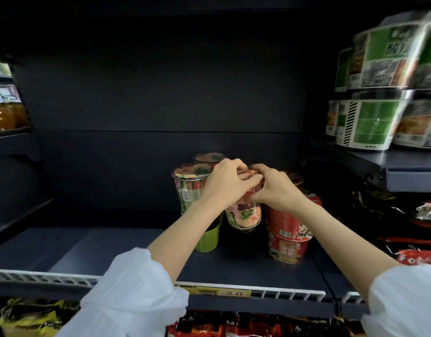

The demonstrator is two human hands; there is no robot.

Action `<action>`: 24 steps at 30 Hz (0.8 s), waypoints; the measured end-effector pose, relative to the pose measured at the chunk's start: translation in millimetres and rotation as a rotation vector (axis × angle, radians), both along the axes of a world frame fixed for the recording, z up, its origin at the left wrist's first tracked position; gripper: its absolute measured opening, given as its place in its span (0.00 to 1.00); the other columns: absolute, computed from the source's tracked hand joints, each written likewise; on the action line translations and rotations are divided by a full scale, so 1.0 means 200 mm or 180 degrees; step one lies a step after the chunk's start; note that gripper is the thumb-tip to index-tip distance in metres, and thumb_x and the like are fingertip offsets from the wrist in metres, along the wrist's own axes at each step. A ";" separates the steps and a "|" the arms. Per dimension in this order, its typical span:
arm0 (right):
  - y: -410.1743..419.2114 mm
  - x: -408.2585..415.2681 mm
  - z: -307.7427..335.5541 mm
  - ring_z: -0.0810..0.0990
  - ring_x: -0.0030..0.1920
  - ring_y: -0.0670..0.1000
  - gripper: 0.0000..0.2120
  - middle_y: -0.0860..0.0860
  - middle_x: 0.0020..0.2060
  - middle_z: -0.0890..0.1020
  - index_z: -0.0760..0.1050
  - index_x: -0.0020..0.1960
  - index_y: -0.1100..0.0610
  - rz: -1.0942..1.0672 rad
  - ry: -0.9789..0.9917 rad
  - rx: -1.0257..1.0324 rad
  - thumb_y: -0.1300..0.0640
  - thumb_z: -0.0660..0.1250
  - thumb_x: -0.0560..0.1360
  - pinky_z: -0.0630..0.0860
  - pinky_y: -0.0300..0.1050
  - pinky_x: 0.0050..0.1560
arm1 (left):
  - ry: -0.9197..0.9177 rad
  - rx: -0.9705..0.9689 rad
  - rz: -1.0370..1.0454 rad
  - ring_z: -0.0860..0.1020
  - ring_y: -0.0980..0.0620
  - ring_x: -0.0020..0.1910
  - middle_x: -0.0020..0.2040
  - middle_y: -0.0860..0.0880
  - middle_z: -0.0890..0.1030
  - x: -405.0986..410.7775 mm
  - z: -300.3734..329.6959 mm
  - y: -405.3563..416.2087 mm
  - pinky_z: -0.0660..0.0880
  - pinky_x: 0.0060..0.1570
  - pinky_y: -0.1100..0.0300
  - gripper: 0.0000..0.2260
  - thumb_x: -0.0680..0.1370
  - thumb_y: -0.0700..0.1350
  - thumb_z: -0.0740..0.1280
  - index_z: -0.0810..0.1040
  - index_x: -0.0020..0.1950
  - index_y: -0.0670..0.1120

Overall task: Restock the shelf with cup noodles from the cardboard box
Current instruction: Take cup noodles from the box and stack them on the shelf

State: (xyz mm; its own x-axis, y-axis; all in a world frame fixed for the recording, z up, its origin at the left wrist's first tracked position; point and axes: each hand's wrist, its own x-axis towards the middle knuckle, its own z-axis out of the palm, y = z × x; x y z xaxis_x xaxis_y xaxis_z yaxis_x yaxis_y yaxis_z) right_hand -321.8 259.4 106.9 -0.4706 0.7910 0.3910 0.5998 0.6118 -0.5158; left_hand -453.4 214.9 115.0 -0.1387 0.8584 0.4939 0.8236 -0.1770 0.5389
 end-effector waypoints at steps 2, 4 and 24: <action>0.08 -0.01 0.01 0.80 0.54 0.53 0.37 0.52 0.52 0.82 0.70 0.66 0.55 -0.0258 0.0073 0.0054 0.45 0.77 0.61 0.77 0.46 0.52 | 0.0674 0.0042 0.0096 0.75 0.50 0.55 0.57 0.51 0.75 0.01 0.05 0.02 0.72 0.49 0.56 0.19 0.74 0.59 0.65 0.76 0.59 0.49; 0.16 -0.02 0.01 0.80 0.53 0.52 0.35 0.51 0.51 0.82 0.73 0.63 0.54 -0.0409 0.0219 0.0034 0.43 0.77 0.61 0.76 0.43 0.49 | 0.1029 0.0180 0.0160 0.75 0.49 0.57 0.61 0.50 0.74 0.00 0.10 0.05 0.72 0.51 0.55 0.19 0.77 0.57 0.62 0.74 0.62 0.49; 0.50 -0.18 -0.05 0.55 0.74 0.60 0.31 0.59 0.75 0.51 0.51 0.77 0.48 -0.1300 -0.1094 0.0074 0.43 0.59 0.78 0.59 0.53 0.71 | 0.1736 -0.1227 0.0871 0.72 0.45 0.64 0.67 0.50 0.73 -0.22 0.11 0.40 0.69 0.57 0.52 0.25 0.74 0.61 0.62 0.68 0.70 0.56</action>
